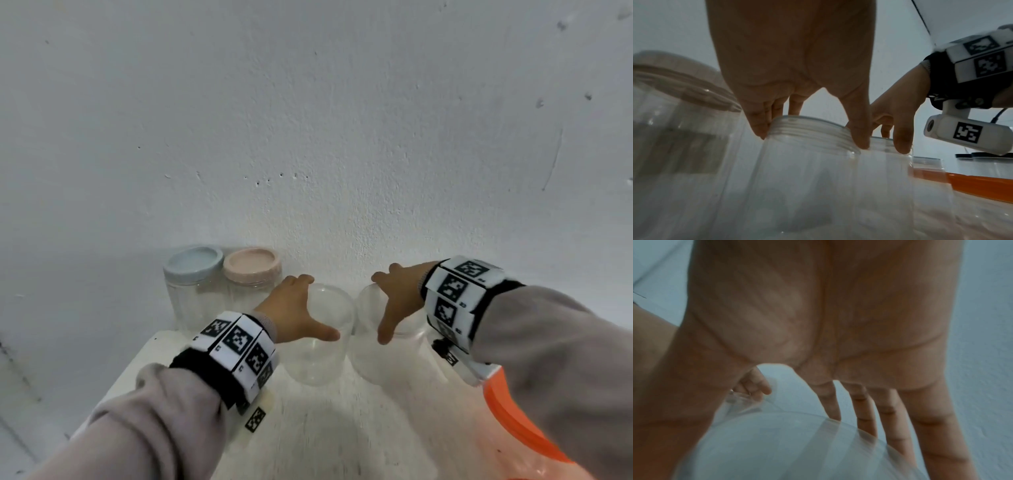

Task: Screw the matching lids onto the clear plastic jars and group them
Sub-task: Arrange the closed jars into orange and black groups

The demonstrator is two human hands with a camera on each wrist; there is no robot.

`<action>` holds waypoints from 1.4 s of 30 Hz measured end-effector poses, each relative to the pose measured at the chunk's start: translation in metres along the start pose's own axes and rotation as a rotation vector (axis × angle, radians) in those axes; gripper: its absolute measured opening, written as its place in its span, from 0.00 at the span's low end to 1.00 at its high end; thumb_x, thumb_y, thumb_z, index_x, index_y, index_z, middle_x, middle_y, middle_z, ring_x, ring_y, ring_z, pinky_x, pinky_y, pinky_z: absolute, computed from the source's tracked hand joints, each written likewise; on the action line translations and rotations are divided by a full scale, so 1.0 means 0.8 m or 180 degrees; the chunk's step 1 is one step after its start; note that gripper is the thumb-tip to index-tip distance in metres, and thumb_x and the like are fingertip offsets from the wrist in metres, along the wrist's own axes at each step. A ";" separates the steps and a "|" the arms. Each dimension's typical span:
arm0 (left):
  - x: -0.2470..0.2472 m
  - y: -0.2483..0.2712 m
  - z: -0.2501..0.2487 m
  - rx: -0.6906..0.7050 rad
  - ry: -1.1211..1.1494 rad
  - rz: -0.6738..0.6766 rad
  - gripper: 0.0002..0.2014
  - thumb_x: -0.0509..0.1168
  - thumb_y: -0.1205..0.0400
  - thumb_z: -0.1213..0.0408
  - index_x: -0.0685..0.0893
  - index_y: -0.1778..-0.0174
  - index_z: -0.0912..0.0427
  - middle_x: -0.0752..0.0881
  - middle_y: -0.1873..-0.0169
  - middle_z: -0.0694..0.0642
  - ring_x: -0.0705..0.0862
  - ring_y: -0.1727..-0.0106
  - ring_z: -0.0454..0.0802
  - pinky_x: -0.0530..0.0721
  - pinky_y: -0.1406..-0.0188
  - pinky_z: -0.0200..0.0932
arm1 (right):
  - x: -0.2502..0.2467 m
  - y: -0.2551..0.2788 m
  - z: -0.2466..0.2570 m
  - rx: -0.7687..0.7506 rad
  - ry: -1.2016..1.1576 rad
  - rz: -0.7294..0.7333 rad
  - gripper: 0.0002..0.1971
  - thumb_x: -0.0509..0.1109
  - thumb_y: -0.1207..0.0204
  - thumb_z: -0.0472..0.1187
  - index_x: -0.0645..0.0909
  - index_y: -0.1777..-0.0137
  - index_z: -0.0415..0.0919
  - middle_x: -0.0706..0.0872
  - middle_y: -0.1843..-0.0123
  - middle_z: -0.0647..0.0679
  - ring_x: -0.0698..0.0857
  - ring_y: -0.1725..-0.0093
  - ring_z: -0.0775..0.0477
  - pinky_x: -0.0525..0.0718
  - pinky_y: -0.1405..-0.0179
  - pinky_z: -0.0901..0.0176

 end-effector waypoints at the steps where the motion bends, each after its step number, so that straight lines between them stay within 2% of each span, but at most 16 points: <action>1: 0.001 -0.007 -0.001 -0.0059 -0.0023 -0.0029 0.53 0.78 0.34 0.43 0.57 0.19 0.55 0.65 0.24 0.53 0.66 0.24 0.51 0.68 0.29 0.47 | -0.001 -0.006 0.000 0.0001 -0.0030 -0.0040 0.49 0.78 0.39 0.66 0.61 0.22 0.50 0.71 0.30 0.49 0.75 0.37 0.45 0.73 0.53 0.50; 3: 0.004 -0.020 -0.003 -0.0172 -0.0043 -0.0084 0.52 0.78 0.33 0.43 0.57 0.19 0.56 0.66 0.24 0.54 0.67 0.24 0.52 0.69 0.29 0.47 | -0.002 -0.016 0.000 0.0002 -0.0078 -0.0091 0.47 0.78 0.39 0.65 0.64 0.24 0.48 0.72 0.32 0.48 0.76 0.38 0.45 0.73 0.54 0.50; 9: 0.009 -0.042 -0.003 -0.0448 -0.0078 -0.0219 0.49 0.76 0.30 0.43 0.59 0.20 0.59 0.67 0.25 0.57 0.69 0.26 0.53 0.70 0.34 0.44 | -0.005 -0.033 0.001 -0.0031 -0.0171 -0.0246 0.41 0.75 0.31 0.62 0.67 0.24 0.42 0.76 0.30 0.45 0.77 0.33 0.44 0.72 0.52 0.55; 17: 0.007 -0.058 -0.008 -0.0592 -0.0259 -0.0104 0.45 0.73 0.27 0.45 0.60 0.20 0.60 0.68 0.27 0.59 0.71 0.27 0.55 0.72 0.38 0.44 | -0.003 -0.045 0.003 -0.0084 -0.0128 -0.0246 0.39 0.72 0.28 0.61 0.67 0.23 0.40 0.72 0.28 0.43 0.75 0.31 0.43 0.72 0.49 0.54; 20: 0.008 -0.060 -0.009 -0.0573 -0.0337 -0.0089 0.43 0.73 0.26 0.46 0.62 0.21 0.61 0.69 0.26 0.59 0.71 0.27 0.55 0.72 0.35 0.45 | -0.003 -0.047 0.001 -0.0054 -0.0105 -0.0231 0.38 0.70 0.26 0.62 0.67 0.23 0.40 0.73 0.27 0.43 0.74 0.30 0.44 0.71 0.47 0.55; 26: 0.012 -0.062 -0.010 -0.0516 -0.0437 -0.0124 0.40 0.72 0.25 0.51 0.63 0.22 0.62 0.69 0.25 0.58 0.70 0.26 0.54 0.71 0.34 0.43 | 0.001 -0.055 0.000 0.0008 -0.0337 -0.0236 0.38 0.71 0.27 0.62 0.69 0.24 0.39 0.79 0.30 0.45 0.78 0.32 0.46 0.70 0.51 0.59; 30: 0.013 -0.062 -0.009 -0.0470 -0.0369 -0.0169 0.37 0.73 0.25 0.52 0.66 0.23 0.62 0.71 0.27 0.58 0.72 0.28 0.53 0.72 0.37 0.41 | 0.004 -0.060 0.002 0.0024 -0.0532 -0.0375 0.42 0.72 0.29 0.63 0.63 0.22 0.39 0.77 0.30 0.44 0.77 0.32 0.44 0.71 0.51 0.56; 33: 0.014 -0.059 -0.005 -0.0422 -0.0355 -0.0180 0.39 0.73 0.25 0.51 0.64 0.22 0.62 0.68 0.24 0.58 0.69 0.26 0.53 0.70 0.34 0.41 | 0.008 -0.063 0.002 0.0043 -0.0595 -0.0449 0.44 0.73 0.30 0.63 0.63 0.22 0.40 0.77 0.30 0.44 0.77 0.33 0.43 0.71 0.50 0.56; 38: 0.019 -0.054 -0.002 -0.0252 -0.0289 -0.0272 0.39 0.72 0.24 0.51 0.62 0.20 0.60 0.67 0.24 0.56 0.68 0.25 0.51 0.66 0.32 0.40 | 0.016 -0.059 0.008 0.0056 -0.0559 -0.0616 0.45 0.72 0.30 0.65 0.60 0.21 0.40 0.71 0.28 0.41 0.75 0.30 0.41 0.75 0.40 0.50; 42: 0.021 -0.045 0.001 -0.0116 -0.0254 -0.0385 0.39 0.70 0.22 0.50 0.60 0.19 0.58 0.66 0.22 0.55 0.67 0.23 0.51 0.65 0.29 0.41 | 0.008 -0.038 -0.001 -0.0101 -0.0690 -0.0761 0.44 0.72 0.30 0.66 0.61 0.22 0.42 0.70 0.27 0.43 0.75 0.31 0.41 0.72 0.47 0.51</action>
Point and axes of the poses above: each hand's wrist, its own y-axis away from the middle knuckle, its own x-axis out of the palm, z = x × y, the point moved 1 cm from there along -y, towards the middle knuckle
